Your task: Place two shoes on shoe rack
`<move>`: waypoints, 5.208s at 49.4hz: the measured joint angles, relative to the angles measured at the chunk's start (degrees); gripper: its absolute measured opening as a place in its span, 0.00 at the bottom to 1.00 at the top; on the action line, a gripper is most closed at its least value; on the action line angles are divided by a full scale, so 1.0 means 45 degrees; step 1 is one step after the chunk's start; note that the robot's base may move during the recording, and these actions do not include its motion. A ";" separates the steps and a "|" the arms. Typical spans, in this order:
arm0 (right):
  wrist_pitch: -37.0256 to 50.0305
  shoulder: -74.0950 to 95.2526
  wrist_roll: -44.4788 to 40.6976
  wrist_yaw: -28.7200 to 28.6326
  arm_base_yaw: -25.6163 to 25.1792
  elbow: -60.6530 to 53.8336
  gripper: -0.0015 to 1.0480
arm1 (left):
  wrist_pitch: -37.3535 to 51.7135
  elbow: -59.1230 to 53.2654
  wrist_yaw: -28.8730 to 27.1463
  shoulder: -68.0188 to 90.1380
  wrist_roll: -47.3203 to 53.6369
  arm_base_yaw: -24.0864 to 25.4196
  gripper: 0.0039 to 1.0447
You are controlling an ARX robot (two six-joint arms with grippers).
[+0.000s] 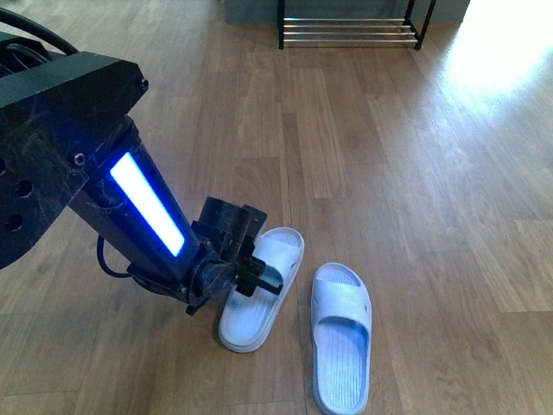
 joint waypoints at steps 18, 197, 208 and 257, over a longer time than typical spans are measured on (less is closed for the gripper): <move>-0.0005 0.0000 -0.0005 -0.0005 0.0000 0.0000 0.91 | 0.1253 -0.3303 -0.0923 -0.2487 -0.0748 0.0835 0.02; 1.3945 3.6545 -0.3157 0.0685 0.1991 1.0778 0.91 | 0.5328 -1.9739 -1.1317 -2.7501 0.3152 -0.2195 0.02; 1.4090 3.7949 -0.2623 0.0821 0.1914 1.2177 0.91 | 0.5328 -1.9739 -1.1317 -2.7501 0.3152 -0.2195 0.02; 1.6810 3.4485 -0.4852 -0.0073 -0.0165 0.9860 0.02 | 0.5328 -1.9739 -1.1322 -2.7501 0.3147 -0.2195 0.02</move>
